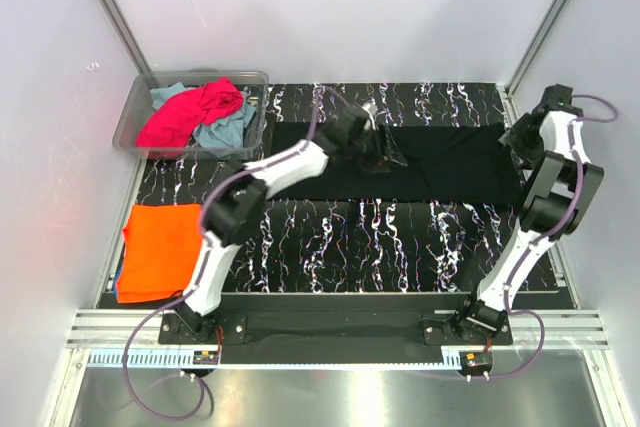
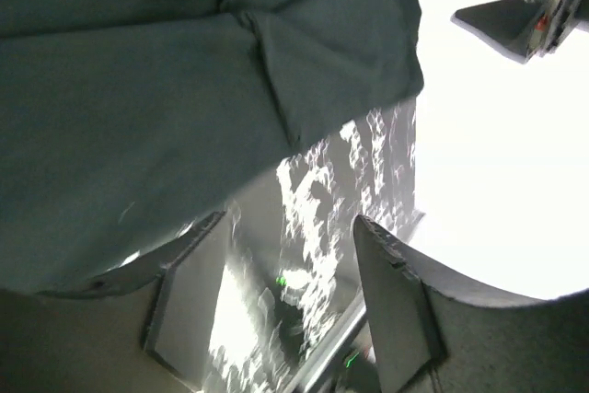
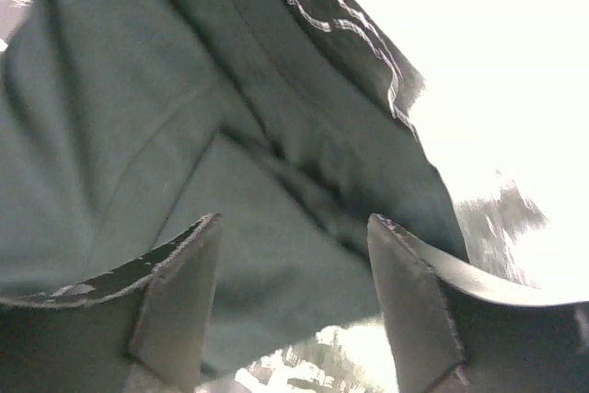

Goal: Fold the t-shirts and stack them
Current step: Fold the tshirt

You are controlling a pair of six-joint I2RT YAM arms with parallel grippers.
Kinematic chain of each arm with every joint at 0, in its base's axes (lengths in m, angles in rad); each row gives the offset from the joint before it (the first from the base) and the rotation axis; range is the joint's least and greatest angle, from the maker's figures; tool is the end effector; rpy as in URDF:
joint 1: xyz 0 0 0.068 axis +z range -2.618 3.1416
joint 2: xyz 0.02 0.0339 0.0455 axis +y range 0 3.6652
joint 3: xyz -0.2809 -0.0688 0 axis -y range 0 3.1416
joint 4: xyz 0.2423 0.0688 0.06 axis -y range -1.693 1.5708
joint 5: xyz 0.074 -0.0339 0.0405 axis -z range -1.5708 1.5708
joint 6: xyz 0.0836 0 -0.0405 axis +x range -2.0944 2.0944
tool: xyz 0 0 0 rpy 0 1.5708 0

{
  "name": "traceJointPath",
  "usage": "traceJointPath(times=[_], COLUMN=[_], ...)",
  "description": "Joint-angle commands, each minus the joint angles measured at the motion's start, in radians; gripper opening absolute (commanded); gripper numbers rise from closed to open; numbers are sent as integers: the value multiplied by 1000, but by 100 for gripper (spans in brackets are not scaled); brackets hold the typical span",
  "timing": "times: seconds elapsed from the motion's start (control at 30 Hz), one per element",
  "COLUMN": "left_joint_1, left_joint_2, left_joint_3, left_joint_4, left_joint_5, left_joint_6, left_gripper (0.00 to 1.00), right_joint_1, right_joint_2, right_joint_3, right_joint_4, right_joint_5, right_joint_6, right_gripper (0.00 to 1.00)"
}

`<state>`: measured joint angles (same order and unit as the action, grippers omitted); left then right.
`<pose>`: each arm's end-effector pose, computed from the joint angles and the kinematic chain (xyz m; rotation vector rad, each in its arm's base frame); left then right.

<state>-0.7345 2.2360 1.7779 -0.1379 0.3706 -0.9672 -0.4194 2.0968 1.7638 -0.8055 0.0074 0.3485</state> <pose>0.3975 -0.3998 0.1959 -0.0427 2.4642 -1.2805 0.4342 -0.1943 0.1908 1.0170 2.5116 -0.0311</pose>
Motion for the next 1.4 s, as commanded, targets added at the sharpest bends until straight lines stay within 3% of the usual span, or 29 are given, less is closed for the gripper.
traceJointPath(times=[0.0,0.07,0.23,0.27,0.37,0.53,0.67,0.77,1.07,1.37], left_joint_1=[38,78,210,224,253,299,299,285,150,-213], left_joint_2=[-219,-279,-319,-306,-250,-182,-159,-194,-350,-594], left_joint_3=[-43,-90,-236,-253,-273,-281,-299,-398,-756,-914], left_joint_4=[-304,-461,-511,-509,-509,-482,-512,-508,-433,-404], left_joint_5=[-18,-96,-192,-205,-213,-268,-283,-250,-101,-98], left_joint_6=[366,473,685,717,754,728,656,555,302,69], left_gripper=[60,60,65,65,65,64,63,64,64,65], right_joint_1=[20,80,263,289,382,522,557,561,535,384], right_joint_2=[-159,-187,-202,-201,-189,-176,-188,-205,-192,-80], right_joint_3=[-42,-90,-107,-102,-89,-67,-96,-138,-129,-107], right_joint_4=[-80,-78,-77,-72,-54,-37,-38,-38,-87,-78], right_joint_5=[43,42,7,2,-6,-4,-4,14,137,203], right_joint_6=[56,82,202,230,326,389,383,371,258,188], right_gripper=[74,77,82,97,100,100,100,100,100,100])
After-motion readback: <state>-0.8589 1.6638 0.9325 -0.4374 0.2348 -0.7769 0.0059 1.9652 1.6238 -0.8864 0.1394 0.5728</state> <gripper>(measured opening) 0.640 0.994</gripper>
